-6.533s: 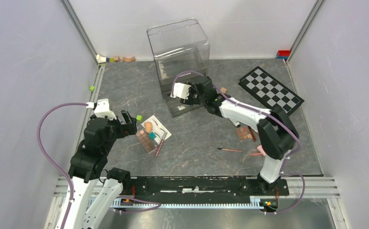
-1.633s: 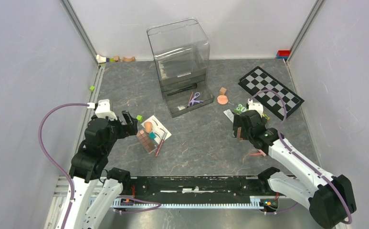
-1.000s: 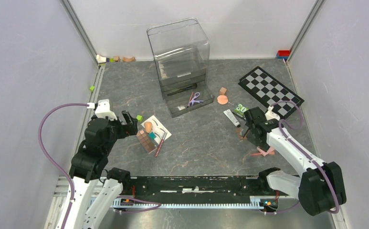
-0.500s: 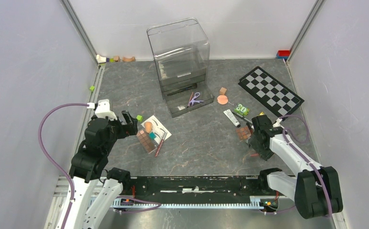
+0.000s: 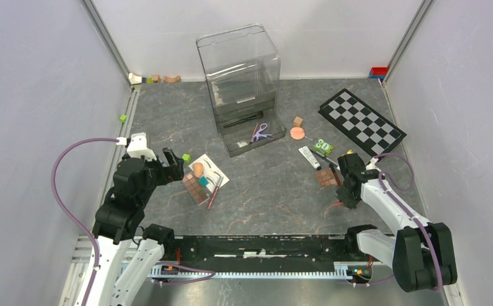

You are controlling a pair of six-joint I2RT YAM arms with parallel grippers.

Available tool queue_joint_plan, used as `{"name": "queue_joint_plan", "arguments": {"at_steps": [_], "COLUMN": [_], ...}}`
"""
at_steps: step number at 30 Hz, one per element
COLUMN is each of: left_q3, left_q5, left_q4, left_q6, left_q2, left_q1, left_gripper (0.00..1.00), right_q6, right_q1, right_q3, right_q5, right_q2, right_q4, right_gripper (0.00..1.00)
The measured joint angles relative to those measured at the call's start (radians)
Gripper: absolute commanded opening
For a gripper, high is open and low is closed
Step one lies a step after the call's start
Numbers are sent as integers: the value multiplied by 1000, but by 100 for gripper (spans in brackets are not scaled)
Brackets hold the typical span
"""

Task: Organize the makeup
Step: Pick up the makeup brush from the center of the board.

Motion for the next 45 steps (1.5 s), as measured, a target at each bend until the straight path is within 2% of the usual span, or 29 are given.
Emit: {"name": "queue_joint_plan", "arguments": {"at_steps": [2,7,18,24,28,31,35,40,42,45], "left_q3": [0,0,-1,-1,-1,-1,-1,-1,-1,-1], "left_q5": [0,0,0,0,0,0,0,1,1,1], "left_q4": [0,0,0,0,0,0,0,0,0,0], "left_q6": [0,0,0,0,0,0,-1,-1,-1,-1], "left_q2": [0,0,0,0,0,0,0,0,0,0], "left_q1": [0,0,0,0,0,0,0,0,0,0], "left_gripper": [100,100,100,100,100,100,100,100,100,100], "right_q6": [1,9,20,19,-55,-192,-311,-337,-361,-446], "right_q1": [0,0,0,0,0,-2,-4,6,22,50], "right_q3": [0,2,158,171,163,90,-64,-165,-166,-142], "right_q5": [5,29,84,101,71,-66,-373,-851,-991,-1090], "right_q2": [-5,-34,-168,-239,-292,-379,-465,-377,-351,-350], "right_q4": [-6,-35,-129,-132,-68,118,446,891,995,1012], "right_gripper": [17,0,0,0,0,0,0,0,0,0]}}
